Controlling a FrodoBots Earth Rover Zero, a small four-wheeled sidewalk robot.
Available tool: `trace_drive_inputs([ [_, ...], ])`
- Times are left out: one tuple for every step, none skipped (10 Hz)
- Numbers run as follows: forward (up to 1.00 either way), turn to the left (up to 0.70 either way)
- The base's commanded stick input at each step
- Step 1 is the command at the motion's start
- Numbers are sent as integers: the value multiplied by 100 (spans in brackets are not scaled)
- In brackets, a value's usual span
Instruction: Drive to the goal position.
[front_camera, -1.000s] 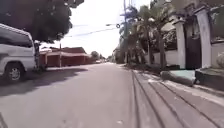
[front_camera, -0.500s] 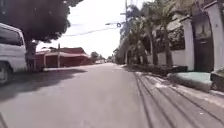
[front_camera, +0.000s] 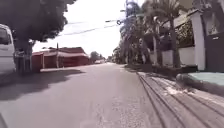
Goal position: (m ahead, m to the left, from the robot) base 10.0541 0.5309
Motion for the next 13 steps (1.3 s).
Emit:
trace_drive_inputs([
  [100, 0],
  [100, 0],
  [100, 0],
  [100, 0],
  [100, 0],
  [100, 0],
  [100, 0],
  [100, 0],
  [100, 0],
  [100, 0],
  [100, 0],
  [100, 0],
  [100, 0],
])
